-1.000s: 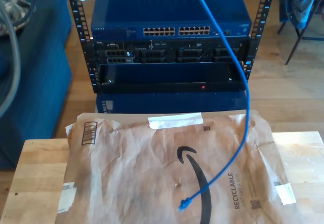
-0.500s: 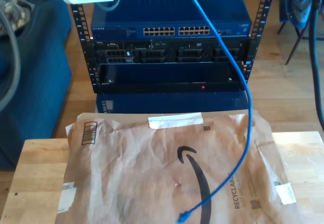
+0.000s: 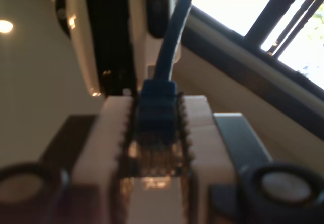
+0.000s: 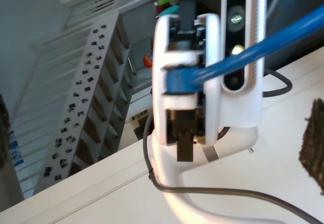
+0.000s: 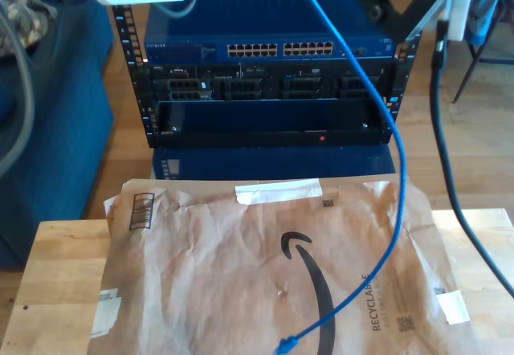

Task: Grab the cable and plug it in

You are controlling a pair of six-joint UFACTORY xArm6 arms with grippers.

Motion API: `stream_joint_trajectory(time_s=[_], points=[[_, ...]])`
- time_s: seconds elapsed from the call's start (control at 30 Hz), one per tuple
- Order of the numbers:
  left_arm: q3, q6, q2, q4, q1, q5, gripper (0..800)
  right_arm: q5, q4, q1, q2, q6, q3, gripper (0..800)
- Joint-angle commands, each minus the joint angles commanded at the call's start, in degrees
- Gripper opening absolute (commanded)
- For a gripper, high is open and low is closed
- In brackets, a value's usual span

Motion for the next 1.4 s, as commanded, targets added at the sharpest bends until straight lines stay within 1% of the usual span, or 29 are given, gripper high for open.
stream_joint_trajectory(time_s=[0.2, 0.4, 0.47, 0.63, 0.73, 0.8, 0.83, 0.87, 0.93, 1.03, 1.13, 1.17, 1.2, 1.27, 1.33, 1.4], points=[[0.09, 0.09, 0.00, 0.00, -0.18, 0.44, 22, -1.49, 0.09, 0.79, 0.26, 0.18, 0.00, 759], [0.00, 0.09, -0.09, -0.09, -0.53, 0.53, 31, -1.49, 0.09, 2.02, 0.79, 0.18, 0.62, 757], [0.00, 0.09, -0.09, 0.00, -1.58, 0.53, 31, -1.49, 0.09, 2.64, 1.58, 0.18, 0.62, 757], [0.00, 0.26, -0.09, -0.09, -2.29, 0.44, 31, -1.58, 0.09, 3.25, 2.02, 0.09, 0.62, 737], [0.09, 0.26, -0.09, -0.09, -2.55, 0.53, 32, -2.46, 0.09, 3.34, 2.02, 0.18, 0.62, 674], [0.09, 0.35, -0.09, -0.09, -2.55, 0.53, 31, -2.64, 0.18, 3.43, 2.11, 0.35, 0.62, 581], [0.09, 0.35, -0.09, -0.09, -2.55, 0.62, 32, -2.64, 0.18, 3.43, 2.11, 0.44, 0.62, 516], [0.09, 0.35, -0.09, -0.09, -2.73, 0.62, 32, -2.64, 0.18, 3.43, 2.11, 0.53, 0.62, 468], [0.09, 0.35, -0.09, -0.09, -2.81, 0.97, 32, -2.64, 0.18, 3.43, 2.11, 0.62, 0.62, 443], [0.09, 0.35, -0.09, -0.18, -2.90, 1.05, 32, -2.64, 0.18, 3.52, 2.29, 0.62, 0.62, 436], [0.18, 0.35, -0.18, -0.09, -2.90, 1.32, 32, -2.73, 0.26, 3.52, 2.37, 0.62, 0.62, 366], [0.18, 0.35, -0.18, -0.18, -2.90, 1.32, 32, -2.73, 0.26, 3.43, 2.46, 0.62, 0.62, 320], [0.18, 0.35, -0.09, -0.18, -2.90, 1.41, 32, -2.81, 0.26, 3.43, 2.46, 0.62, 0.70, 296], [0.18, 0.35, -0.18, -0.09, -2.90, 1.41, 32, -2.81, 0.26, 3.43, 2.46, 0.62, 0.70, 277], [0.18, 0.35, -0.18, -0.18, -2.81, 1.41, 32, -2.81, 1.93, 3.43, 2.55, 0.62, 0.70, 274], [0.18, 0.35, -0.18, -0.18, -2.81, 1.41, 32, -2.81, 2.46, 3.43, 2.55, 0.62, 0.70, 273]])
